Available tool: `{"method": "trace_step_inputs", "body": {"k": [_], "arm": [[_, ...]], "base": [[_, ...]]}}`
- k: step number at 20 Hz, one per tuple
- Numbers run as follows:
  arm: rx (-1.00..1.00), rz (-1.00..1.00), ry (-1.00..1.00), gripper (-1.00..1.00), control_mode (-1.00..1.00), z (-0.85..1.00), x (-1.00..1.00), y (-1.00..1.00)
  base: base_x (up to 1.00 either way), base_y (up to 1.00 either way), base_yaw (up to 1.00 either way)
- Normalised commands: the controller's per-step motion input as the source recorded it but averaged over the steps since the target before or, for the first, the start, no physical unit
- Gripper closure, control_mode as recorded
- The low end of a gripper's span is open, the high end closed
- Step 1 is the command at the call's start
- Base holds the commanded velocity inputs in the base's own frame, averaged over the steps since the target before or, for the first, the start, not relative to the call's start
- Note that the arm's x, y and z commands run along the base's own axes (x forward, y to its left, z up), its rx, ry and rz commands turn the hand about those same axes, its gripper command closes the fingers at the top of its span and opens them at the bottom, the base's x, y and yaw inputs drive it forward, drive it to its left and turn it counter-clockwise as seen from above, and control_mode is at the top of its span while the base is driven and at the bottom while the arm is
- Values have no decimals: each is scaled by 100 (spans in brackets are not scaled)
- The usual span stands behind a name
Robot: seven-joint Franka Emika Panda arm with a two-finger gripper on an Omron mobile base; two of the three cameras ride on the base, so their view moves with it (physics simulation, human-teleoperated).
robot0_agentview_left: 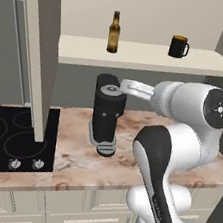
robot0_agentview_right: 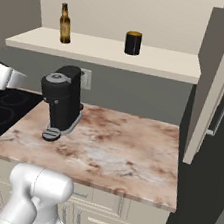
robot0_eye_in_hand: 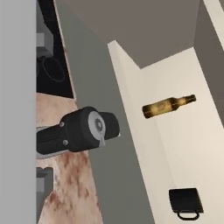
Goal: Open the cabinet directly in front. Then move the beer and the mug to the dining counter with the jar on it.
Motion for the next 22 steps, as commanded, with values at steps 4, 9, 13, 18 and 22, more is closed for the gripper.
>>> {"method": "trace_step_inputs", "body": {"k": [4,9,13,18,22], "arm": [[0,-2,10,-100,-100,30,0,-95],[-1,0,9,-100,-100,38,22,-44],[-10,0,10,-100,-100,30,21,1],[-8,0,9,-100,-100,13,11,7],[-2,4,-2,-100,-100,0,0,11]], "base": [[0,0,0],[0,0,0],[0,0,0],[0,0,0],[0,0,0]]}}
